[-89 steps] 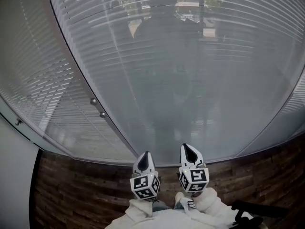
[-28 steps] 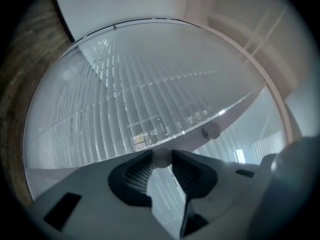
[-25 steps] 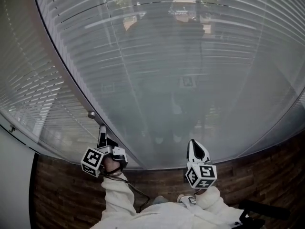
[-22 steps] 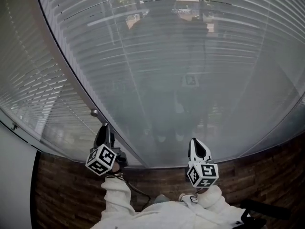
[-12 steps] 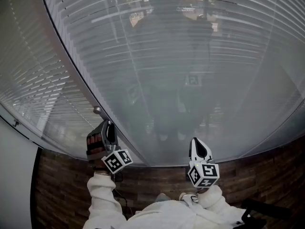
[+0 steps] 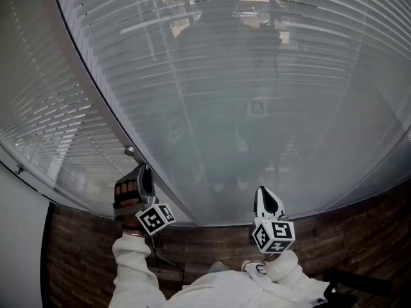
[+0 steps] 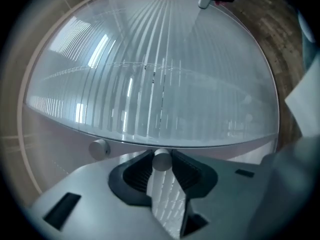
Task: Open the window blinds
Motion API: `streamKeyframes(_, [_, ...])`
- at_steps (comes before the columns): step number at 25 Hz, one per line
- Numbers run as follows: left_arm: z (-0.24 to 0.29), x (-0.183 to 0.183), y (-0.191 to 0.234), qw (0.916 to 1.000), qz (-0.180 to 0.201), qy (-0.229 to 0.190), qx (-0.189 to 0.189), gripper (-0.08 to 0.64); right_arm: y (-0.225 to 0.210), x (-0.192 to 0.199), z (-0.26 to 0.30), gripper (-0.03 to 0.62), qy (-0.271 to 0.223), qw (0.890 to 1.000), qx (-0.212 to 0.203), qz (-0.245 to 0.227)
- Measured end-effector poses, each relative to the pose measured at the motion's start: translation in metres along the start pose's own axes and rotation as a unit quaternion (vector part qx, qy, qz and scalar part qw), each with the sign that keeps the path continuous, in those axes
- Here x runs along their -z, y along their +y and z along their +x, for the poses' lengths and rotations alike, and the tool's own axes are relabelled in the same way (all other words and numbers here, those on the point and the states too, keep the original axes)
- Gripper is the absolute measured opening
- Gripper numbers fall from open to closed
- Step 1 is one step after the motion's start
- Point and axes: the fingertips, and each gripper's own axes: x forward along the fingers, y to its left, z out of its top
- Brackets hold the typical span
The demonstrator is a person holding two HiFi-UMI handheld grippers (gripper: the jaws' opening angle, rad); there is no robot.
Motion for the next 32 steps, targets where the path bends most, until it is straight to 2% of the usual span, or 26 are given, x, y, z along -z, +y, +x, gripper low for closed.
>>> streamKeyframes(2, [0.001,0.002,0.001,0.9950,-0.098,-0.008,0.013,0.124,-0.001,0.001,-0.002,0.012,0.001,1.000,0.002,0.000])
streamKeyframes(4, [0.001,0.004,0.003,0.9790,-0.203,-0.011,0.018,0.124,-0.006,0.001,-0.003,0.012,0.002,1.000,0.009,0.002])
streamKeyframes(6, [0.000,0.005,0.005,0.9636,-0.267,-0.008,0.007,0.123,-0.010,-0.001,-0.004,0.012,0.000,1.000,0.014,0.004])
streamKeyframes(7, [0.000,0.006,0.006,0.9518,-0.306,-0.010,0.004,0.123,-0.012,-0.002,-0.004,0.012,-0.002,1.000,0.016,0.005])
streamKeyframes(8, [0.000,0.008,0.008,0.9330,-0.359,-0.014,0.006,0.123,-0.012,-0.003,-0.004,0.012,-0.003,1.000,0.017,0.005])
streamKeyframes(9, [0.000,0.009,0.009,0.9065,-0.422,-0.020,0.011,0.123,-0.013,-0.003,-0.004,0.012,-0.005,1.000,0.018,0.005])
streamKeyframes(11, [-0.001,0.012,0.012,0.8397,-0.542,-0.032,0.026,0.124,-0.013,-0.004,-0.003,0.012,-0.005,1.000,0.018,0.006])
streamKeyframes(12, [-0.002,0.012,0.013,0.8077,-0.588,-0.037,0.033,0.123,-0.012,-0.004,-0.003,0.012,-0.005,1.000,0.017,0.006])
streamKeyframes(13, [-0.003,0.012,0.014,0.7809,-0.622,-0.041,0.039,0.123,-0.011,-0.003,-0.004,0.012,-0.004,1.000,0.016,0.006])
streamKeyframes(15, [-0.004,0.013,0.016,0.7408,-0.668,-0.048,0.046,0.123,-0.010,-0.001,-0.004,0.012,-0.002,1.000,0.013,0.005])
streamKeyframes(19, [-0.004,0.017,0.017,0.6785,-0.730,-0.060,0.059,0.123,-0.010,-0.002,-0.005,0.012,-0.002,1.000,0.013,0.005])
streamKeyframes(21, [-0.004,0.019,0.017,0.6426,-0.761,-0.064,0.064,0.123,-0.010,-0.002,-0.005,0.012,-0.002,1.000,0.013,0.005])
streamKeyframes(23, [-0.004,0.021,0.016,0.5990,-0.795,-0.068,0.071,0.123,-0.009,-0.003,-0.005,0.012,-0.003,1.000,0.013,0.006])
streamKeyframes(24, [-0.003,0.021,0.014,0.5732,-0.813,-0.071,0.077,0.123,-0.009,-0.003,-0.005,0.012,-0.003,1.000,0.013,0.006])
streamKeyframes(26, [-0.003,0.018,0.011,0.5161,-0.848,-0.078,0.093,0.123,-0.008,-0.003,-0.006,0.012,-0.004,1.000,0.013,0.006])
streamKeyframes(27, [-0.003,0.017,0.010,0.4908,-0.862,-0.081,0.098,0.123,-0.008,-0.003,-0.007,0.012,-0.004,1.000,0.013,0.006])
streamKeyframes(28, [-0.003,0.017,0.010,0.4699,-0.873,-0.083,0.100,0.123,-0.008,-0.004,-0.007,0.012,-0.004,1.000,0.013,0.007])
streamKeyframes(32, [-0.005,0.017,0.012,0.4018,-0.905,-0.093,0.100,0.123,-0.006,-0.005,-0.008,0.012,-0.005,1.000,0.012,0.007])
